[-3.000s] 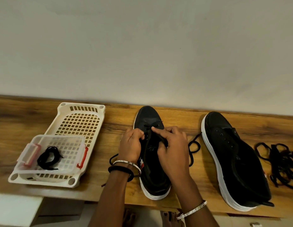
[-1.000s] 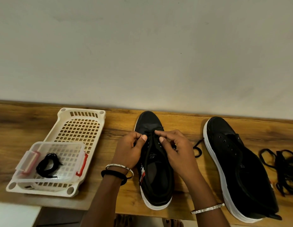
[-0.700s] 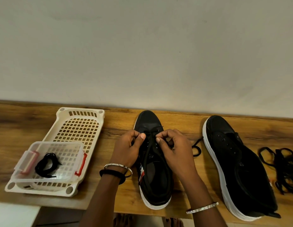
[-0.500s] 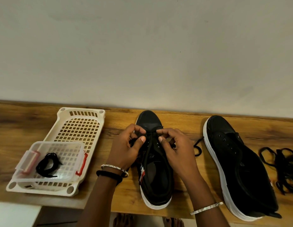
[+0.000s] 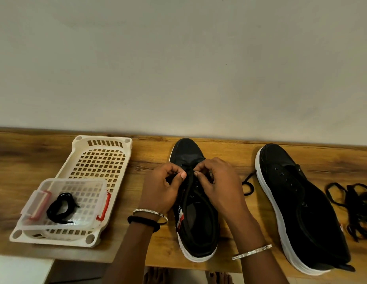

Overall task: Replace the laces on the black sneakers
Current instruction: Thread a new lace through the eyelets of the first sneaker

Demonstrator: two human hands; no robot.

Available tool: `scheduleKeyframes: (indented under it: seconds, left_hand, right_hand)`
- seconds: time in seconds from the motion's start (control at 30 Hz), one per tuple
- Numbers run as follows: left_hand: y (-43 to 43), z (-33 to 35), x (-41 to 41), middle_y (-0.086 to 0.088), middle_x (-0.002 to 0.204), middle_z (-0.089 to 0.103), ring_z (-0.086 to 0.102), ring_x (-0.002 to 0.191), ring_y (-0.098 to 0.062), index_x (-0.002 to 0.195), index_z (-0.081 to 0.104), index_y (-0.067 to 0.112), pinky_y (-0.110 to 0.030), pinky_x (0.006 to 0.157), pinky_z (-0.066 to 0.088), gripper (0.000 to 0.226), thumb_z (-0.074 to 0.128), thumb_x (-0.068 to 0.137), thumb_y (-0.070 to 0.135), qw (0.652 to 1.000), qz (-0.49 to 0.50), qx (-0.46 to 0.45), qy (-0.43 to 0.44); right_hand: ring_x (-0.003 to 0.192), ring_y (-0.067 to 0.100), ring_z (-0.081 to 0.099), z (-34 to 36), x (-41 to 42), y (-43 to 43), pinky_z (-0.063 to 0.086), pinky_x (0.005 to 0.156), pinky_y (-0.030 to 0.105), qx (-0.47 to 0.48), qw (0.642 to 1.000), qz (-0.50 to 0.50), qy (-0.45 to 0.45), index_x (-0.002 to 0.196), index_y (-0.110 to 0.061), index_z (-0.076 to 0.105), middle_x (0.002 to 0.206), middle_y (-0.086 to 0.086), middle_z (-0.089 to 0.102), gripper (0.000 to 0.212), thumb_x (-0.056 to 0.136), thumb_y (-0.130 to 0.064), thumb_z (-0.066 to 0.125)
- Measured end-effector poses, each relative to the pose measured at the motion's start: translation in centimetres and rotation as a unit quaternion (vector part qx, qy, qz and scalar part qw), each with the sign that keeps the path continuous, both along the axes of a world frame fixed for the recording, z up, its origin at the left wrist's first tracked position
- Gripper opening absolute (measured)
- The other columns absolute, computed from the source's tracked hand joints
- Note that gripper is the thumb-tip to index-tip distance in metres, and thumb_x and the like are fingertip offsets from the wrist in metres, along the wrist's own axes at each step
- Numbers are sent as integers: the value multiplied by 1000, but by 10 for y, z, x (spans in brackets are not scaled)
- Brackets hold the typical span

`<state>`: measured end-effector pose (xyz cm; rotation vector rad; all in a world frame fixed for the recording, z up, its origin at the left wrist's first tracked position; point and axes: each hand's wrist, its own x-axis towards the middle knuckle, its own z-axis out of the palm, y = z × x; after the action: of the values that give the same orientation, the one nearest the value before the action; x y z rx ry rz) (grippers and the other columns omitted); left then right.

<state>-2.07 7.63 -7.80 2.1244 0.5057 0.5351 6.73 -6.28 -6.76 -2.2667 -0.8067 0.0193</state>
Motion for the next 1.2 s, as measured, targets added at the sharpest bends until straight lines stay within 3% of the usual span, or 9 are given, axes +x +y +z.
scheduleKeyframes:
  seconds: [0.13, 0.2, 0.4, 0.67, 0.83, 1.03, 1.1, 1.2]
  left_hand:
    - [-1, -2, 1, 0, 83, 70, 66, 81, -21, 88, 69, 18, -42, 76, 55, 5, 67, 93, 17, 992, -13, -119, 36]
    - [-1, -1, 2, -6, 85, 69, 65, 82, -28, 87, 68, 17, -48, 75, 54, 8, 65, 94, 18, 986, -15, -161, 50]
    - [-5, 4, 4, -6, 86, 58, 51, 74, -14, 75, 63, 14, -25, 67, 37, 17, 63, 93, 11, 984, -2, -161, 71]
    - [-7, 0, 7, -1, 82, 51, 49, 74, -12, 76, 58, 13, -13, 60, 30, 29, 49, 102, 20, 996, -2, -15, 90]
    - [-6, 0, 6, 1, 75, 50, 49, 68, -9, 64, 52, 23, -11, 60, 33, 39, 50, 103, 22, 997, 2, -19, 75]
    - [-2, 1, 2, 2, 68, 50, 49, 64, 0, 58, 52, 26, -10, 61, 35, 45, 49, 103, 26, 994, -36, -74, 66]
    - [0, 0, 2, 2, 69, 52, 49, 60, -3, 54, 55, 30, -21, 66, 39, 48, 50, 102, 31, 987, -45, -141, 64]
    - [1, 3, 1, 5, 62, 52, 49, 56, -13, 54, 58, 29, -32, 60, 40, 48, 51, 100, 39, 975, -46, -202, 76]
  right_hand:
    - [100, 13, 46, 5, -6, 1, 45, 85, 40, -77, 997, 9, -13, 102, -31, 57, 105, -14, 56, 9, 98, -23, 55]
    - [105, 13, 43, 6, -7, 1, 41, 88, 36, -101, 995, 9, -1, 107, -30, 53, 112, -12, 52, 14, 99, -18, 50]
    - [107, 16, 39, 8, -9, 3, 35, 86, 35, -137, 990, 8, 17, 108, -26, 50, 114, -8, 48, 20, 98, -10, 46]
    - [103, 14, 42, 1, -4, 0, 42, 88, 42, -93, 995, 19, 13, 104, -30, 54, 109, -13, 52, 13, 101, -19, 48]
    - [97, 7, 46, 0, 2, -9, 47, 84, 39, 13, 997, 46, 62, 97, -38, 64, 99, -22, 56, 11, 89, -33, 70]
    - [95, 7, 49, 3, 2, -8, 48, 83, 42, 15, 998, 32, 44, 92, -40, 67, 96, -23, 59, 16, 82, -34, 78]
    - [94, 8, 47, 3, 0, -6, 48, 83, 44, 4, 999, 22, 32, 91, -39, 66, 94, -23, 58, 15, 83, -35, 77]
    - [96, 12, 47, 3, -3, -2, 46, 83, 43, -34, 999, 8, -11, 90, -37, 63, 94, -21, 56, 10, 89, -31, 71]
